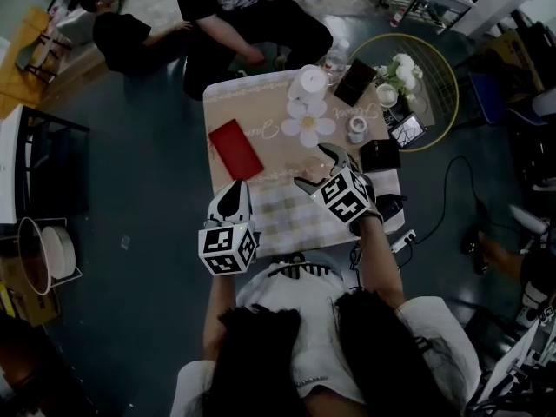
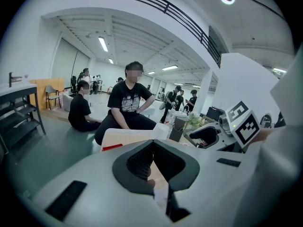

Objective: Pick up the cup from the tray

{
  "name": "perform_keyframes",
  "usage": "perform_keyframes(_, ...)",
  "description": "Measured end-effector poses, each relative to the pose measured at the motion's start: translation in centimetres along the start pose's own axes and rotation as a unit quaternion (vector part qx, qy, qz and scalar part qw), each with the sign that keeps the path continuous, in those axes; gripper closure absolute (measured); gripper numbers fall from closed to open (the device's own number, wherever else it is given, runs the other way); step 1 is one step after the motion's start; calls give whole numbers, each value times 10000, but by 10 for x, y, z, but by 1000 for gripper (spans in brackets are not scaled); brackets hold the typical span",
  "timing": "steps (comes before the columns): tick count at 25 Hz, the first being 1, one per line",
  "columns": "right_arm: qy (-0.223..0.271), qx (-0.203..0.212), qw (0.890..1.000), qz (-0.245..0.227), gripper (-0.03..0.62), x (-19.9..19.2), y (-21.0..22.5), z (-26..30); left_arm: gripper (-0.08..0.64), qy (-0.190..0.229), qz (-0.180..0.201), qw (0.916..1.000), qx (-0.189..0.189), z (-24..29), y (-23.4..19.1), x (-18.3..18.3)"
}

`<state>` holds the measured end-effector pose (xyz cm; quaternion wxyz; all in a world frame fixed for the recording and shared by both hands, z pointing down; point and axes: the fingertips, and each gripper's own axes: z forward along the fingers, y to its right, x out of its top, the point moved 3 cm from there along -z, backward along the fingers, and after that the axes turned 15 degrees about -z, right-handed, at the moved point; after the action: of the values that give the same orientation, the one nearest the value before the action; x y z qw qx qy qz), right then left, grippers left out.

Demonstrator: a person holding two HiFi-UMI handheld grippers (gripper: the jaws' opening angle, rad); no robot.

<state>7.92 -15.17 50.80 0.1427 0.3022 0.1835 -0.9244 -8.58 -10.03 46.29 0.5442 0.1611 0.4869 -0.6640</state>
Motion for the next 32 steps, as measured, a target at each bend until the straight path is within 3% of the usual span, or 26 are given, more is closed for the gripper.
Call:
perform_keyframes(4,640,75,9968,480,205,19,-12,-21,552,103,-192,9998,-52,-3,3,-1)
perform_keyframes(11,1476,-782,9782,1234,570,35,-1,-60,552,263,-211,9993,-191,-11,12,3)
perform_keyframes(12,1562,-815,9756,1309,583,36,-1,-64,552,284,-205,9992,-208,-11,14,3)
perform_keyframes(20,1706,-1178,9681,1404,586,38,-6,-77,552,373,-31,9986,-370,-17,26,7)
perform_keyframes(32,1470,-1110,9751,1235,586,36,-28,-69,552,336,111,9986,-396,-25,27,0)
